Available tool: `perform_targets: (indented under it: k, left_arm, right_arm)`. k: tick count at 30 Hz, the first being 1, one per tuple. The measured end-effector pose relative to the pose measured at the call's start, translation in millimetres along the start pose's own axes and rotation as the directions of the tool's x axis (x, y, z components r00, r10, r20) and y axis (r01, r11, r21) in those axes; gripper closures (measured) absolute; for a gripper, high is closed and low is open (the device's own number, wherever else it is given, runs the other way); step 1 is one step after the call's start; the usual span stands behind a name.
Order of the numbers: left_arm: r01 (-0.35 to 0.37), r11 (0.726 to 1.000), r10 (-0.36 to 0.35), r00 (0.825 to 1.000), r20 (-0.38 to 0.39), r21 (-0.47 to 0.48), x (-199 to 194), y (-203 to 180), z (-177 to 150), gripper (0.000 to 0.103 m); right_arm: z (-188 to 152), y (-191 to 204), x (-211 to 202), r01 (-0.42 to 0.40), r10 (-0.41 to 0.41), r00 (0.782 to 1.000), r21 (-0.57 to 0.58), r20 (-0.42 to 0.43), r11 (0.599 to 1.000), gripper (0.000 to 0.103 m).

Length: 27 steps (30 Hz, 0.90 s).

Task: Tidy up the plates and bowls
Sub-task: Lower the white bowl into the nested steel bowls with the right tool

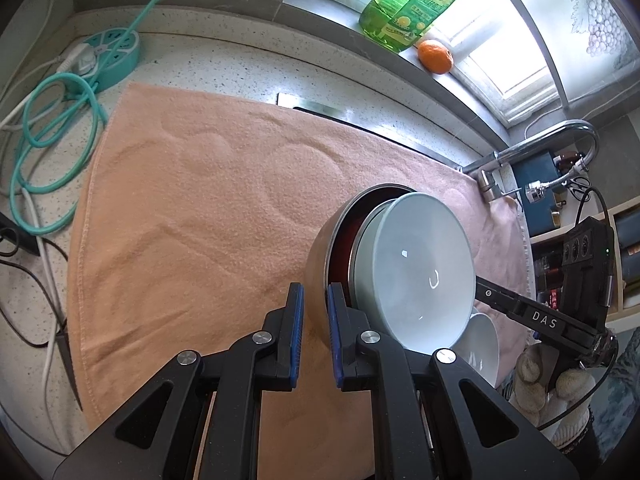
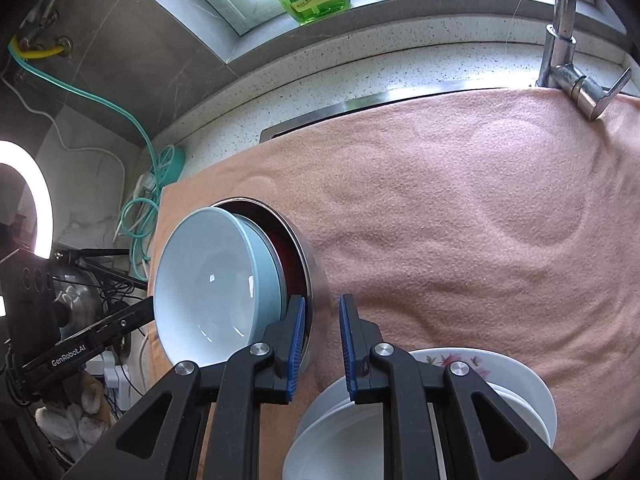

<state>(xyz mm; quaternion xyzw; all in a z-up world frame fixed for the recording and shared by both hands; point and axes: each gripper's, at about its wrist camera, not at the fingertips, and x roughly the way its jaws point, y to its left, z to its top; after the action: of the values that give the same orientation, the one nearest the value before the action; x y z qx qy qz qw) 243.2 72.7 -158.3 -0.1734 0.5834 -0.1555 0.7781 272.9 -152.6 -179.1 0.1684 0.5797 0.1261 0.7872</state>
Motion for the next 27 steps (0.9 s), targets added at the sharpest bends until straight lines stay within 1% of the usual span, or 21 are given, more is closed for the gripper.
perform_targets:
  k: [13, 17, 20, 23, 27]
  left_arm:
    - [-0.006, 1.000, 0.007, 1.000, -0.030, 0.026, 15, -4, -3, 0.093]
    - [-0.017, 0.999, 0.018, 0.999, -0.029, 0.040, 16, -6, -2, 0.093]
    - [-0.026, 0.998, 0.028, 0.999, -0.030, 0.050, 17, -6, -2, 0.093]
    - [-0.046, 0.997, 0.048, 0.999, -0.025, 0.067, 17, -9, -2, 0.093]
    - [-0.054, 0.996, 0.055, 0.998, -0.021, 0.075, 17, -9, -2, 0.093]
  right_arm:
    - [-1, 9, 9, 0.023, -0.024, 1.000, -0.033, -0.019, 0.999, 0.088]
    - [-1, 12, 10, 0.025, -0.027, 0.999, -0.052, -0.024, 0.998, 0.092]
    - [0, 16, 11, 0.047, -0.049, 0.999, -0.079, -0.019, 0.996, 0.092]
    - [0, 17, 10, 0.053, -0.055, 0.998, -0.089, -0.018, 0.995, 0.092]
    - [-1, 18, 10, 0.066, -0.068, 0.998, -0.102, -0.017, 0.993, 0.093]
